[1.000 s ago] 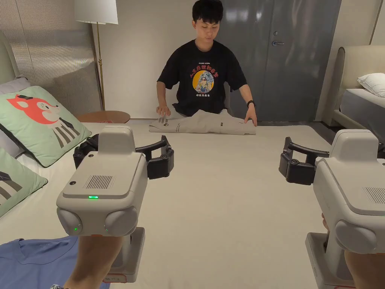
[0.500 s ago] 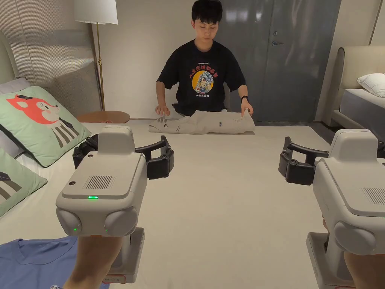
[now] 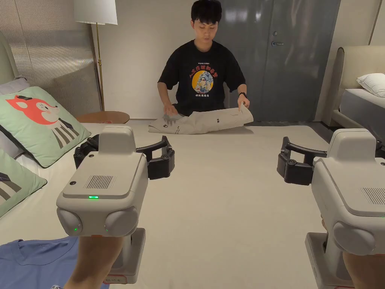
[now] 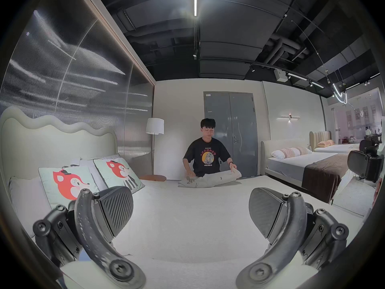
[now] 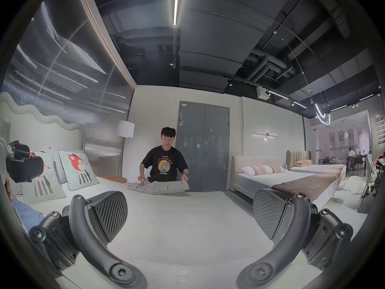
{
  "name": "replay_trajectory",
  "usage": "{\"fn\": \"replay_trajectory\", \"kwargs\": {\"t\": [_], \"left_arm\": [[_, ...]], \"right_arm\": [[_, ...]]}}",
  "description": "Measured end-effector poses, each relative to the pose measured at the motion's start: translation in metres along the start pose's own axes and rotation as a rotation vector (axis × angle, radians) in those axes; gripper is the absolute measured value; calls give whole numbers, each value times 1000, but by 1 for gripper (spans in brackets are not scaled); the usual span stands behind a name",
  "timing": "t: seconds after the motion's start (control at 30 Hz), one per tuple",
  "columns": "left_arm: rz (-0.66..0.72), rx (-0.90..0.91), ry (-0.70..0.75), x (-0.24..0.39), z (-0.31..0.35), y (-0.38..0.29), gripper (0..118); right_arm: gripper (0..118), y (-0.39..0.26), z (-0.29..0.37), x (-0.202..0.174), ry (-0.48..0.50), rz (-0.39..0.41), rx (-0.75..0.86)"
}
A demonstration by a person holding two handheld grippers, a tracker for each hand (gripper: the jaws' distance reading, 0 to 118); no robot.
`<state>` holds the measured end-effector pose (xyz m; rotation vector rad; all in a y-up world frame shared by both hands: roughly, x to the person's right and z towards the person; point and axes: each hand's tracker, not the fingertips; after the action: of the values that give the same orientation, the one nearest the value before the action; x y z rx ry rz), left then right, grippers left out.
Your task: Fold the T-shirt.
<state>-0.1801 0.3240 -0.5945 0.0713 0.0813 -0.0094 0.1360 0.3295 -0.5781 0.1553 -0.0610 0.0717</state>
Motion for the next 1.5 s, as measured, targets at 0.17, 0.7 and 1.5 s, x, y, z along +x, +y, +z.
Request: {"fn": "replay_trajectory", "kwargs": {"t": [0.17, 0.7, 1.5], "left_arm": [[9, -1, 0, 0, 0, 1, 110], [4, -1, -5, 4, 8, 1, 0], [21, -205, 436, -193, 68, -41, 0]], "right_arm": [[118, 1, 1, 0, -4, 4, 6], [0, 8, 9, -7, 9, 14, -7], [0, -26, -22, -196, 435, -61, -88]]}}
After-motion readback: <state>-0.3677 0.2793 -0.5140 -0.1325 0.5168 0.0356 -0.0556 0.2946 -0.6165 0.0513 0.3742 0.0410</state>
